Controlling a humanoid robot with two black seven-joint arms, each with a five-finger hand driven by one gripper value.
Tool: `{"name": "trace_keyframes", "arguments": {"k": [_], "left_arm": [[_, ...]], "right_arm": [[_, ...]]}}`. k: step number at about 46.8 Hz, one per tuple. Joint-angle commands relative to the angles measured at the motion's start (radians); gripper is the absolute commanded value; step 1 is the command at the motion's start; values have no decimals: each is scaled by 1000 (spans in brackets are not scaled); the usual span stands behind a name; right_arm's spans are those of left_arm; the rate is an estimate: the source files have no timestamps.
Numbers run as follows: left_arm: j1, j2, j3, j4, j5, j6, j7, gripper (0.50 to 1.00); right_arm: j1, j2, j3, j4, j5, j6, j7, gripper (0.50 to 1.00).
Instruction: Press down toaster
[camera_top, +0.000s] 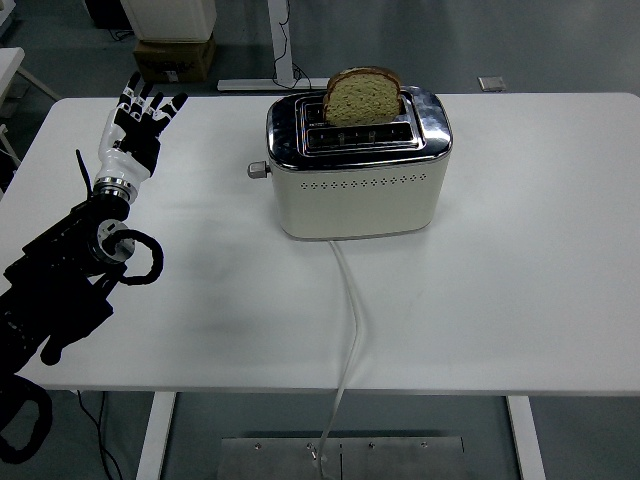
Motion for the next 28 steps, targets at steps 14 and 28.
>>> {"name": "trace_keyframes", "arguments": {"k": [14, 28], "left_arm": [[-1, -8, 0, -2, -10, 6, 0, 1000], [7, -1, 15, -5, 52, 6, 0, 1000]], "right_arm": [[0, 0, 0, 0, 0, 0, 0, 1000], [0, 0, 0, 0, 0, 0, 0, 1000]]}}
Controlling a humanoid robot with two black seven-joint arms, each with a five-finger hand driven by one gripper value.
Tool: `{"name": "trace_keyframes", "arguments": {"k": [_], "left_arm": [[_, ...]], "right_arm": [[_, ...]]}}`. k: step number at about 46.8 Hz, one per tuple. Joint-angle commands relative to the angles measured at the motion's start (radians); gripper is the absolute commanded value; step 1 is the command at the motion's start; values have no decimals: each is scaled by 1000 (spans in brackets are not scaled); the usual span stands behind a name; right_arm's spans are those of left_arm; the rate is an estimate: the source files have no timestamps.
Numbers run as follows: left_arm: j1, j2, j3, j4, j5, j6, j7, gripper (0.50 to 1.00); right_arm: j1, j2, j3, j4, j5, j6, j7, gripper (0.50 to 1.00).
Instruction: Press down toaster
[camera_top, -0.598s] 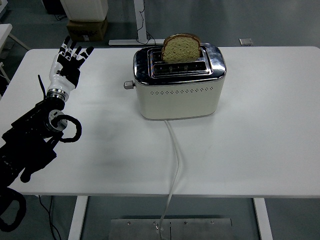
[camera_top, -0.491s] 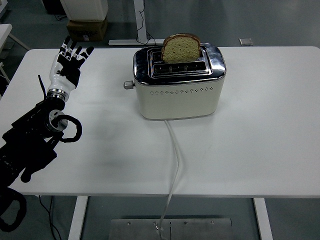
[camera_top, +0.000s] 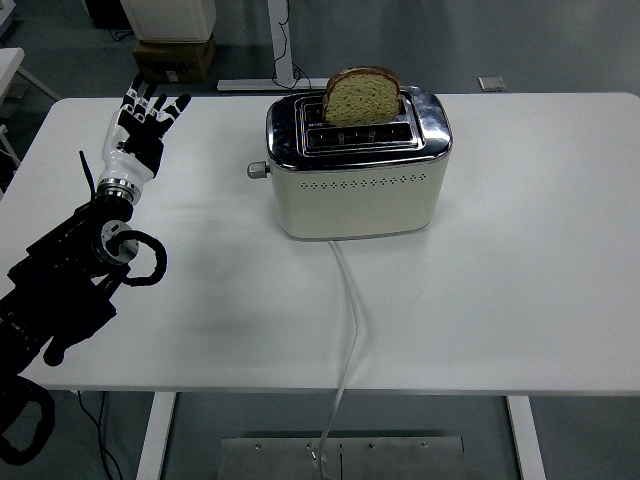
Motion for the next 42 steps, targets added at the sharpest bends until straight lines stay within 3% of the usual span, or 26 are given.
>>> {"name": "trace_keyframes", "arguments": {"k": [1, 26, 30, 37, 42], "left_arm": [[1, 6, 9, -2, 49, -1, 0, 1000], [25, 48, 123, -11, 366, -3, 2, 1000], [32, 90, 149, -38, 382, -9, 2, 1000], [47, 215, 204, -235, 385, -4, 2, 1000], [41, 278, 259, -288, 386, -3, 2, 1000]], "right_arm": [[0, 0, 0, 0, -1, 0, 0, 1000], [0, 0, 0, 0, 1, 0, 0, 1000], [0, 0, 0, 0, -1, 0, 0, 1000], [0, 0, 0, 0, -1, 0, 0, 1000], [0, 0, 0, 0, 1, 0, 0, 998]]}}
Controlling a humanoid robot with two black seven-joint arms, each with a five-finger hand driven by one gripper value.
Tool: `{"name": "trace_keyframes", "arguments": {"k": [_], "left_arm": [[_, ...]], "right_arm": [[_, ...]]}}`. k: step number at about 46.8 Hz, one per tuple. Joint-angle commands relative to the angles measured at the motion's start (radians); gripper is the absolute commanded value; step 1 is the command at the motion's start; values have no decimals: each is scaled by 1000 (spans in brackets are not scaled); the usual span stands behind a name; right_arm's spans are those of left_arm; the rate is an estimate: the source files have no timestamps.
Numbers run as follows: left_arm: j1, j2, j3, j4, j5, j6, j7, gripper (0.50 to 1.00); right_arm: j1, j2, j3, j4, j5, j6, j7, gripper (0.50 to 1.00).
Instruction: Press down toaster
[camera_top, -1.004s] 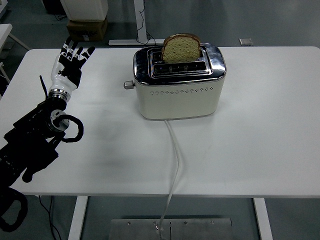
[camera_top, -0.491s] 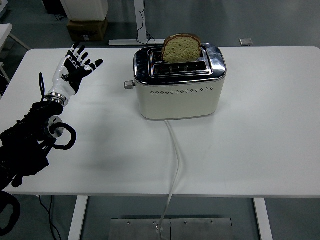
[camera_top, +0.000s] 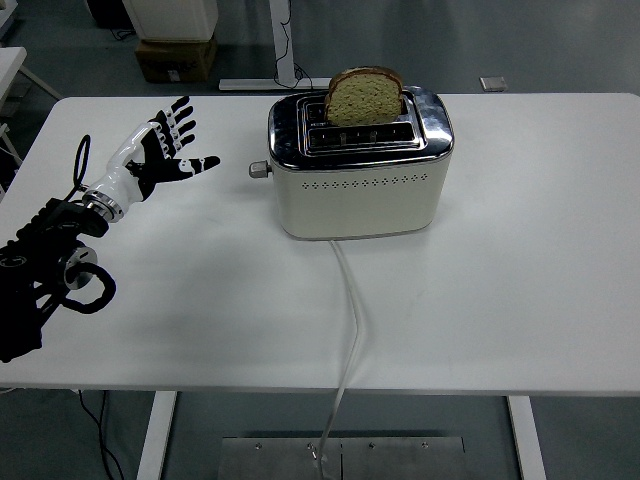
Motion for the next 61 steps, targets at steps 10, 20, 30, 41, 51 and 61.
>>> {"name": "trace_keyframes", "arguments": {"k": [10, 20, 30, 41, 51, 61], "left_arm": [[-9, 30, 74, -15, 80, -4, 0, 1000], [-16, 28, 78, -29, 112, -4, 0, 1000], [-25, 25, 78, -55, 212, -4, 0, 1000], [-58, 28, 78, -126, 296, -4, 0, 1000], [-62, 54, 80, -141, 351, -6, 0, 1000], [-61, 166, 81, -195, 354, -7, 0, 1000]], "right_arm": [[0, 0, 0, 0, 1, 0, 0, 1000], [0, 0, 0, 0, 1, 0, 0, 998], [0, 0, 0, 0, 1, 0, 0, 1000], [0, 0, 0, 0, 1, 0, 0, 1000], [0, 0, 0, 0, -1, 0, 0, 1000], [0, 0, 0, 0, -1, 0, 0, 1000]]}}
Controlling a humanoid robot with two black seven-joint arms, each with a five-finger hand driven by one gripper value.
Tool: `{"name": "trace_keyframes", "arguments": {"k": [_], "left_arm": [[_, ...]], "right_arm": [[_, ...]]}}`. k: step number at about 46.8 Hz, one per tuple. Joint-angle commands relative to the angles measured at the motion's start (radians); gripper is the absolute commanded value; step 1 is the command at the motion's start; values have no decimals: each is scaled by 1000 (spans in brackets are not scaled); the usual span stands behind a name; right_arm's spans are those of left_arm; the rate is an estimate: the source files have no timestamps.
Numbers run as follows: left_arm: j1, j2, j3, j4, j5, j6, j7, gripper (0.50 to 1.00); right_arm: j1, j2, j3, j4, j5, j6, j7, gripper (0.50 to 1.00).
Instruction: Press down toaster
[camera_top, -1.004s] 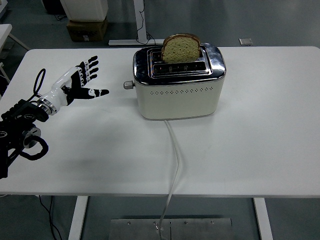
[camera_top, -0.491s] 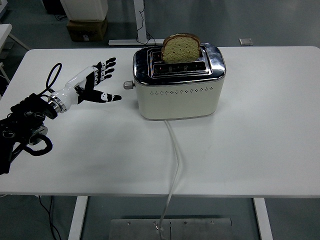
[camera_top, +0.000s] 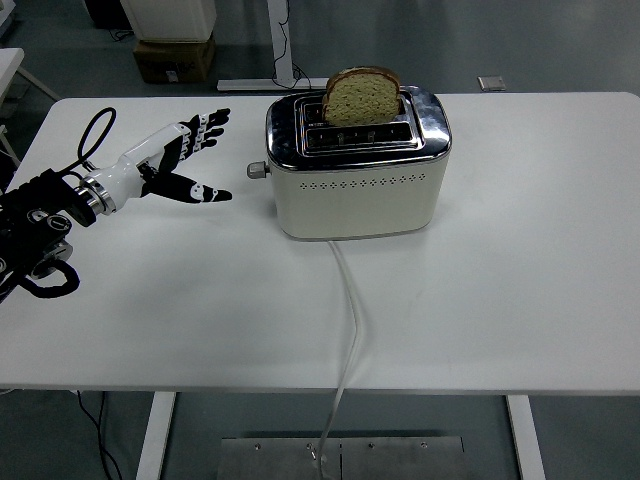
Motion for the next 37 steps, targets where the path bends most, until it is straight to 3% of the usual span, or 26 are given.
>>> {"name": "trace_keyframes", "arguments": {"k": [1, 17, 27, 37], "left_arm": [[0, 39, 0, -19, 1, 0, 0, 1000], [9, 110, 4, -59, 173, -20, -11, 1000], [22, 214, 3, -155, 288, -20, -54, 1000], [22, 223, 3, -155, 316, -41, -66, 1000]], "right_arm": [[0, 0, 0, 0, 0, 0, 0, 1000], [0, 0, 0, 0, -2, 0, 0, 1000], [0, 0, 0, 0, -2, 0, 0, 1000], [0, 0, 0, 0, -2, 0, 0, 1000]]}}
